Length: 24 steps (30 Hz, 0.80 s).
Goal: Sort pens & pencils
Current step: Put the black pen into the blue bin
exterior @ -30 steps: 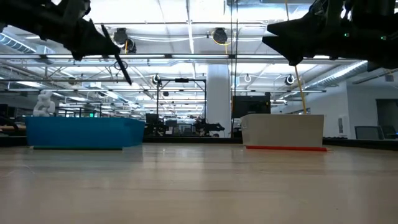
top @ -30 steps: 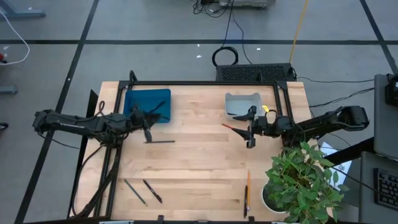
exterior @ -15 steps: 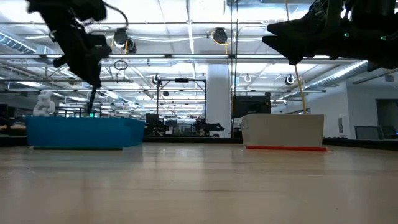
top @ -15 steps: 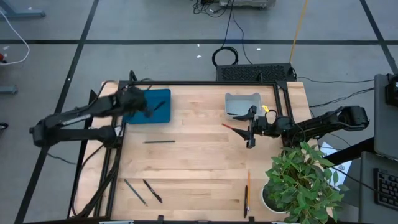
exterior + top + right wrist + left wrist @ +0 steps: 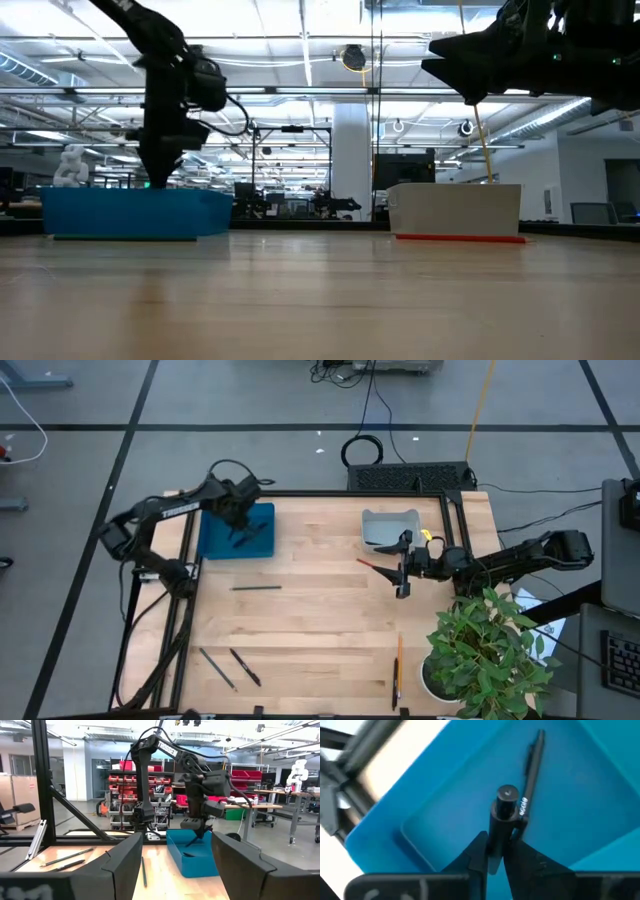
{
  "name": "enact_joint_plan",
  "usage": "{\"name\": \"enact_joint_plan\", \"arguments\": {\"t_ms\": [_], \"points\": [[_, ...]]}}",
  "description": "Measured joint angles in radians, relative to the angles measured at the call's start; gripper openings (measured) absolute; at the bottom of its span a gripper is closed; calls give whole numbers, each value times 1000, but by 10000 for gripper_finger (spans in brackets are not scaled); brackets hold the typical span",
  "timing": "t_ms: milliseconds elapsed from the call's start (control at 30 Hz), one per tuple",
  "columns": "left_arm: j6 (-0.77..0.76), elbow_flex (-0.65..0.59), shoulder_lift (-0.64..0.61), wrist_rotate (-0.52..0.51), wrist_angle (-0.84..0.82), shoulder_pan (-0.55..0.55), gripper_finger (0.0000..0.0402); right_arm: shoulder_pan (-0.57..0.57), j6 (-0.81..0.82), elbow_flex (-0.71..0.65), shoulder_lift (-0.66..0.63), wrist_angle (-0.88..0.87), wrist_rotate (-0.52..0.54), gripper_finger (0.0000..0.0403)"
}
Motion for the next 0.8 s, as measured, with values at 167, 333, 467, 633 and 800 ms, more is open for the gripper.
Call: {"name": "enact_joint_plan", "arguments": {"t_ms": [167,333,467,633,800], "points": [[22,24,29,-2,-21,-6,109,0,14,0,0,0,0,226],[45,25,11,-8,-21,-6,144,0,19,0,0,0,0,226],[36,62,-15,10,-75,-6,154,0,19,0,0,0,0,226],[11,87,-124,122,-85,-78,141,0,19,0,0,0,0,226],[-39,68,-276,177,-63,-286,116,0,19,0,0,-1,0,226]]}}
